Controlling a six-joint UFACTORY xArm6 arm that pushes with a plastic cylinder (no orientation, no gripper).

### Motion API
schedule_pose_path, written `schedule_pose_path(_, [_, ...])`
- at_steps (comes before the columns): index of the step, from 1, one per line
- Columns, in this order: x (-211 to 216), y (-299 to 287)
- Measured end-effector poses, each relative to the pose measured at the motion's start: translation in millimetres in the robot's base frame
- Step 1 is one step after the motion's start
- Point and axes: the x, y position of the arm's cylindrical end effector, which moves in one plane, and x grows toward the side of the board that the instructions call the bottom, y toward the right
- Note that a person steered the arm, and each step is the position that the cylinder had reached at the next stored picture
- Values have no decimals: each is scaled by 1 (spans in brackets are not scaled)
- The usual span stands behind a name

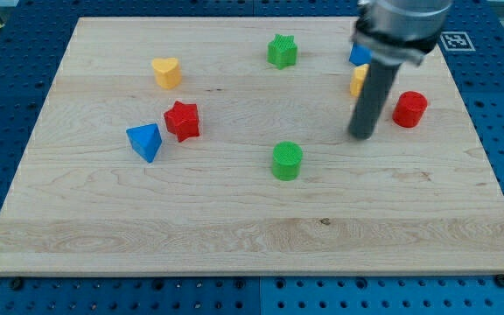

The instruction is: Slide the yellow heart towards the right side

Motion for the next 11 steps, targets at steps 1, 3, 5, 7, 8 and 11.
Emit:
schedule_pose_path(1, [31, -111])
schedule_pose_path(3, [-62, -231])
schedule_pose_path(5, [-84, -276])
schedule_pose_path(7, [-85, -414])
schedule_pose_path(8, [-131, -383])
schedule_pose_path(11, [-135, -39])
